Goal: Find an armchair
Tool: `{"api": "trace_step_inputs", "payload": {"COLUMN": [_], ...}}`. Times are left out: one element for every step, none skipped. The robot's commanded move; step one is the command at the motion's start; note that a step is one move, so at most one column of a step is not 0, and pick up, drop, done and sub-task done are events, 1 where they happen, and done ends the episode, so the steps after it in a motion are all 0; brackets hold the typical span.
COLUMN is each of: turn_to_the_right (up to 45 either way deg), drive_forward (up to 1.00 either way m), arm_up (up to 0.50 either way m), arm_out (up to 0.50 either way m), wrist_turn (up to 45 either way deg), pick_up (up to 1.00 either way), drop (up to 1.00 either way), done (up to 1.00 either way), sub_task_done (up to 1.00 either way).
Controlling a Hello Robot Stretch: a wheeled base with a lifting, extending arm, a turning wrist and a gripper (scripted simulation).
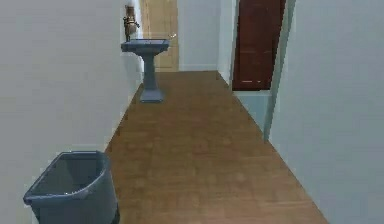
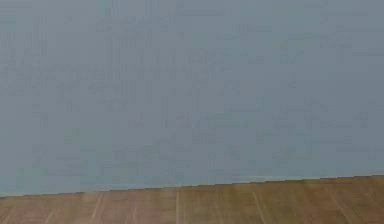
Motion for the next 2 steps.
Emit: {"api": "trace_step_inputs", "payload": {"turn_to_the_right": [3.0,0.0], "drive_forward": [0.00,1.00], "arm_up": [0.00,0.00], "arm_out": [0.00,0.00], "wrist_turn": [0.0,0.0], "pick_up": [0.00,0.00], "drop": [0.00,0.00], "done": [0.00,0.00], "sub_task_done": [0.00,0.00]}}
